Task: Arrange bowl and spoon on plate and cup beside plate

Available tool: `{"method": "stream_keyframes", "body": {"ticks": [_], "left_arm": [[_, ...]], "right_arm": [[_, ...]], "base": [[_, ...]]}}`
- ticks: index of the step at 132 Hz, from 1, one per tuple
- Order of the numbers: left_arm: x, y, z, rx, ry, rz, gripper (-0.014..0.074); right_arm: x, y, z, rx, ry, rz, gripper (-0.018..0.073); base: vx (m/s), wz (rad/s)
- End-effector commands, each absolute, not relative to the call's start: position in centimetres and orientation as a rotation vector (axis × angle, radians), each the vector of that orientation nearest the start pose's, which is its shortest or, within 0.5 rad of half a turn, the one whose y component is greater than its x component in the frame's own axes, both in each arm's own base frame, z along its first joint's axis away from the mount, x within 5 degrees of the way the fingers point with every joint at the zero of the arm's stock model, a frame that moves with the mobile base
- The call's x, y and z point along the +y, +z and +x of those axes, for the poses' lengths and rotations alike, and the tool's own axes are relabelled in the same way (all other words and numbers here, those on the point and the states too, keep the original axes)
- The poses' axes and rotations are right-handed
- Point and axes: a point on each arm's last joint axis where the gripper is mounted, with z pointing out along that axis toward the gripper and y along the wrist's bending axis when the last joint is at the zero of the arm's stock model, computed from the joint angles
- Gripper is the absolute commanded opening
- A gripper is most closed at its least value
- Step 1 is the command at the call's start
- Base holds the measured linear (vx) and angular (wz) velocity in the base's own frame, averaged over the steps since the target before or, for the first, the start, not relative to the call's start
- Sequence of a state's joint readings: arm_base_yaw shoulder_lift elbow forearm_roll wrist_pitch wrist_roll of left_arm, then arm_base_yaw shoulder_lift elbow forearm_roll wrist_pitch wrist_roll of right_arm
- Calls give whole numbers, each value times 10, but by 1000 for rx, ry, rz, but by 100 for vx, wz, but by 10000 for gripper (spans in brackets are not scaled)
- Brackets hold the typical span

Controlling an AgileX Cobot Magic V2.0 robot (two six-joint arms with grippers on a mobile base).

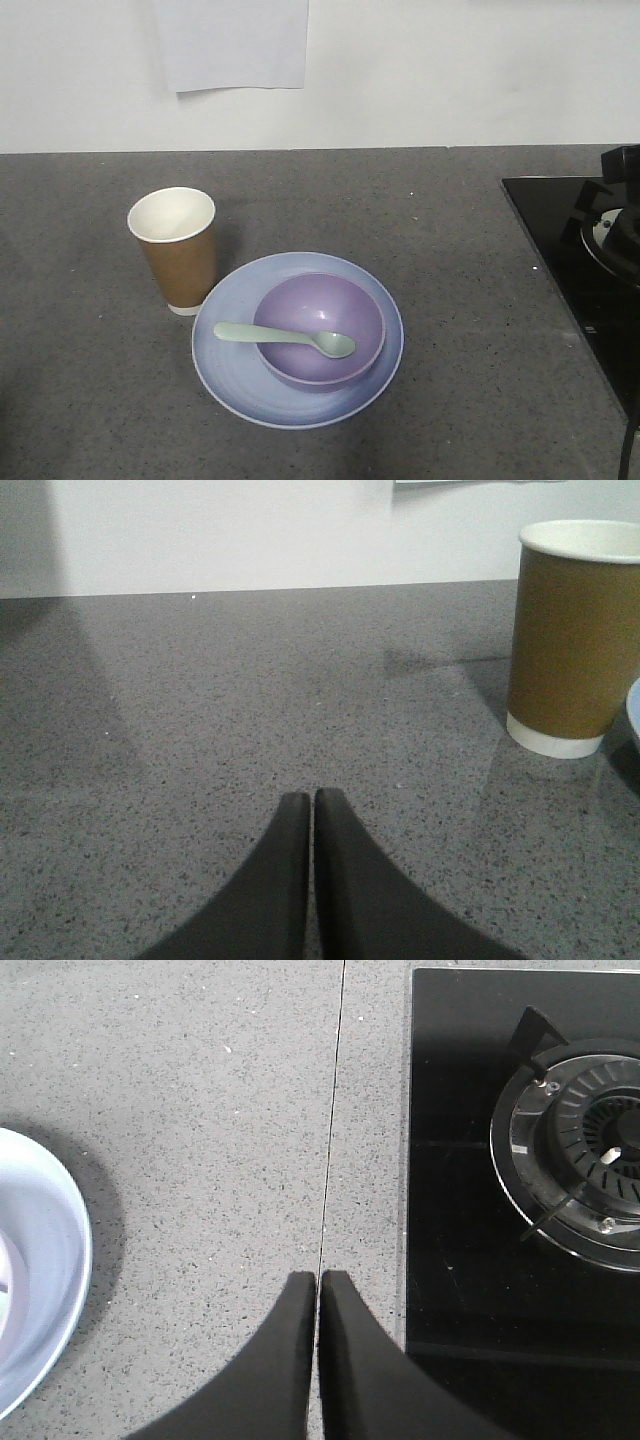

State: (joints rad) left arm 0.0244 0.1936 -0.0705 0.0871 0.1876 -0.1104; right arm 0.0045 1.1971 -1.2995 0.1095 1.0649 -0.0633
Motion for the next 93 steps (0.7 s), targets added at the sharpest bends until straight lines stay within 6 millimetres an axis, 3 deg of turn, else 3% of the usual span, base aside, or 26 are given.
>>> {"method": "stream_keyframes", "body": {"ticks": [1, 19, 93], "left_arm": [[2, 211, 66, 1640, -14, -71, -8], [2, 196, 59, 1574, -58, -107, -8], [2, 196, 56, 1561, -64, -116, -8]], "right_arm": [[8, 416, 230, 2339, 104, -61, -1], [8, 416, 230, 2339, 104, -61, -1], [8, 416, 230, 2341, 104, -61, -1]], "base": [[0, 0], [0, 0], [0, 0]]}}
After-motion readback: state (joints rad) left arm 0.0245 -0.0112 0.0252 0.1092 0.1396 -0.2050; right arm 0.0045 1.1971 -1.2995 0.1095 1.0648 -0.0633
